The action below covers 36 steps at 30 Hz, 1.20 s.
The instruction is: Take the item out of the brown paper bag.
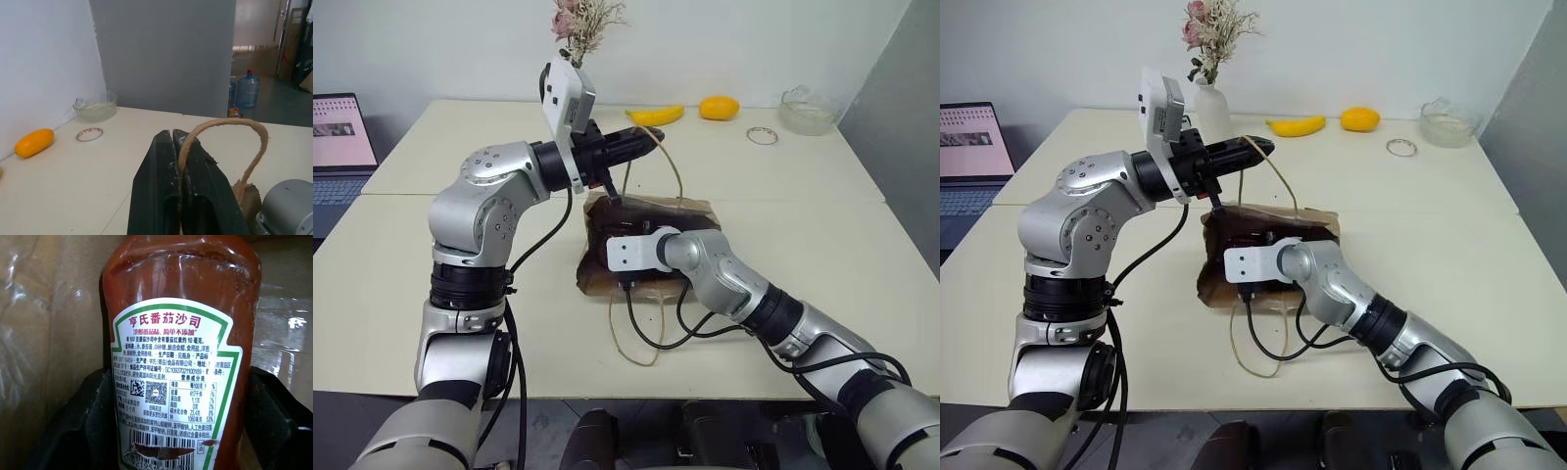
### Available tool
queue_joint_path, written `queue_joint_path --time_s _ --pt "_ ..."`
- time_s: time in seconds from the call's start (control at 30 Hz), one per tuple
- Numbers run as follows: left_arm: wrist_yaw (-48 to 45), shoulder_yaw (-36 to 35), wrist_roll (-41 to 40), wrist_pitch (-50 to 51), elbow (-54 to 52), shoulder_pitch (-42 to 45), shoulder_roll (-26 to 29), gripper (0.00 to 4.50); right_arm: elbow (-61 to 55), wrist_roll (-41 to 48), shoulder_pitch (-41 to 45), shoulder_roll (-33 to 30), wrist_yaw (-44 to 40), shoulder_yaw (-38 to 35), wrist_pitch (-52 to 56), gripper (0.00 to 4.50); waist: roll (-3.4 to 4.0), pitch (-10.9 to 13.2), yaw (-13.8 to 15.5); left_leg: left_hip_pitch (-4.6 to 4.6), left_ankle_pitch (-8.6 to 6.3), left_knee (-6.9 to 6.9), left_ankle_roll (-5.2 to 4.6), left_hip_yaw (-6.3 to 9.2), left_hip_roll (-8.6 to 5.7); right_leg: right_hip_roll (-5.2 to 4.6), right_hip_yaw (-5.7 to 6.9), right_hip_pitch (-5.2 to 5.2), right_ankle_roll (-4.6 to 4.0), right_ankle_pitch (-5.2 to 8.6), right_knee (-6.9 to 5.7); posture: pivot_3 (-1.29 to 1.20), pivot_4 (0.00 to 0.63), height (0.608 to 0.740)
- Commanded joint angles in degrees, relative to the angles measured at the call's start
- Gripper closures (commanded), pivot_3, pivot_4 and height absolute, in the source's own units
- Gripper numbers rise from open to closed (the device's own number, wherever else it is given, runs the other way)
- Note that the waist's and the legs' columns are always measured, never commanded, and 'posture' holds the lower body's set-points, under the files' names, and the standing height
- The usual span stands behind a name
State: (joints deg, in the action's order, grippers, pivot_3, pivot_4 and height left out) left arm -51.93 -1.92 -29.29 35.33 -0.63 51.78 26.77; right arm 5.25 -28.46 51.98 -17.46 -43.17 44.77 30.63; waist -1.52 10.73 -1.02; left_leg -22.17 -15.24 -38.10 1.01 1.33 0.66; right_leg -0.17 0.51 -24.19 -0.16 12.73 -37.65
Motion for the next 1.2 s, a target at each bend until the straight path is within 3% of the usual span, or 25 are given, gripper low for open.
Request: queue_joint_path --time_s 0.03,0.57,0.9,1.2 --pt "-0.21 -0.71 -0.03 -1.7 -0.26 0.6 0.62 4.5 -5.5 -0.56 -0.09 -0.21 -1.25 -3.1 -0.24 1.23 0.0 0.0 -0.01 0.0 0.0 0.0 0.0 0.0 0.0 0.0 0.0 0.0 0.0 0.0 -0.01 0.0 0.15 0.74" --pt "-0.26 -0.12 1.35 -3.25 0.92 0.56 0.96 4.5 -16.41 1.81 -2.81 -2.23 -6.62 -8.69 0.75 1.23 0.0 0.0 -0.02 0.0 0.0 0.0 0.0 0.01 0.0 0.0 0.02 -0.01 0.0 0.01 -0.02 0.0 0.15 0.74" --pt "0.01 0.31 2.06 -3.77 1.96 0.94 0.86 4.5 -27.13 15.01 -7.21 -5.83 -13.98 -18.71 0.7 1.23 0.0 0.01 -0.04 0.0 0.0 0.0 0.0 0.01 -0.02 0.0 0.04 0.0 0.01 0.01 -0.01 0.0 0.15 0.74" --pt "0.48 0.26 2.66 -3.99 2.54 1.03 0.66 4.5 -30.06 28.6 -8.56 -10.35 -18.47 -27.9 -2.06 1.23 0.0 0.02 -0.03 0.0 0.0 0.01 0.0 0.01 -0.01 0.0 0.03 0.0 0.01 0.01 -0.01 0.0 0.15 0.74"
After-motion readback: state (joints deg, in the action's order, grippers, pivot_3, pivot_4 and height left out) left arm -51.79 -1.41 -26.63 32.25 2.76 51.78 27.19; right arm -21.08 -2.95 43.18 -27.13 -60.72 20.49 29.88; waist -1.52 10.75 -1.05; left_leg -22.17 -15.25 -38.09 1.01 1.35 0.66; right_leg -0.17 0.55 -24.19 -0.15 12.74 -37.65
